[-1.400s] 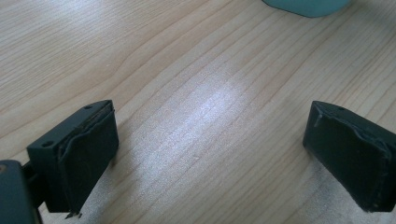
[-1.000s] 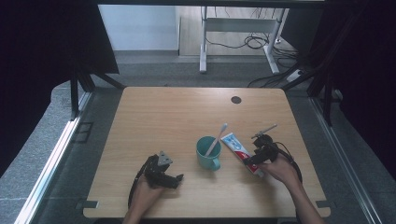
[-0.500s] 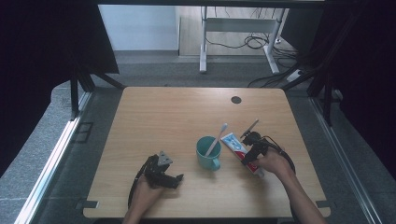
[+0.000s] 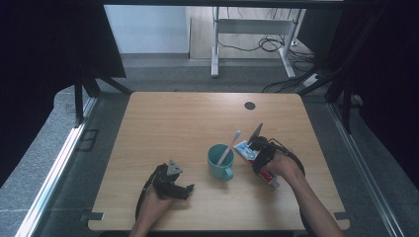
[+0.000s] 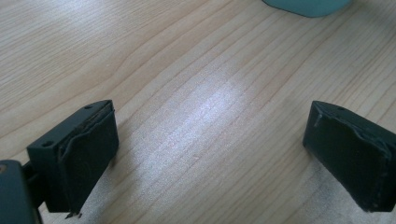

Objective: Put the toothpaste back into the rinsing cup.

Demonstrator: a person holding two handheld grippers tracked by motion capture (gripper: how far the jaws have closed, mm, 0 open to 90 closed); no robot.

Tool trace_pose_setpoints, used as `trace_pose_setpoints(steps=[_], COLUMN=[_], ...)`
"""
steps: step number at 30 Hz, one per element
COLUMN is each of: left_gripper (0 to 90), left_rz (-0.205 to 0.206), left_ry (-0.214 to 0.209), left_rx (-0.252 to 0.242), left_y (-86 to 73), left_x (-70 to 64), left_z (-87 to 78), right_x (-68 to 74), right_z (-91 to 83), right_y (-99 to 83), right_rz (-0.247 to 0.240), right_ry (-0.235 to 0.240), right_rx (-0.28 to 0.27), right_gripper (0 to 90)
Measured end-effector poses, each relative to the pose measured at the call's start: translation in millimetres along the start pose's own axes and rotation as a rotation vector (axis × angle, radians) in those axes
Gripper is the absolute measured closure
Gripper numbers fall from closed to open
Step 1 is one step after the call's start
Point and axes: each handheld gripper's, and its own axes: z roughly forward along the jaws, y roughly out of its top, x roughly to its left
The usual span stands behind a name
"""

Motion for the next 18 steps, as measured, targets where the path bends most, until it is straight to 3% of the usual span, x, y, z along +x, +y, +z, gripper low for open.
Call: trace_pose_setpoints(steps=[2,5,12,18], left_gripper=[3.2,3.2,3.2,3.2], left_rz=[0.0,0.0,0.0,0.0], left_ry=[0.0,0.0,0.0,0.0], left_rx=[0.0,0.0,0.0,0.0], left_y=[0.0,0.0,0.0,0.0], left_x=[0.0,0.0,0.0,0.0], left_z=[0.0,0.0,0.0,0.0], right_x=[0.2,4.2,3.6,3.6], right_z=[1.9,1.6,-4.4,-7.6], right_y=[1.5,3.1,2.4,-0.4], right_rz=[-0.003,-0.007,0.0,-0.009], right_ry=[0.018,0.0,-0.004,0.002], right_rx=[0.005,0.02,0.019,-0.004], right_gripper=[45.8,48.4,65.4,69.8])
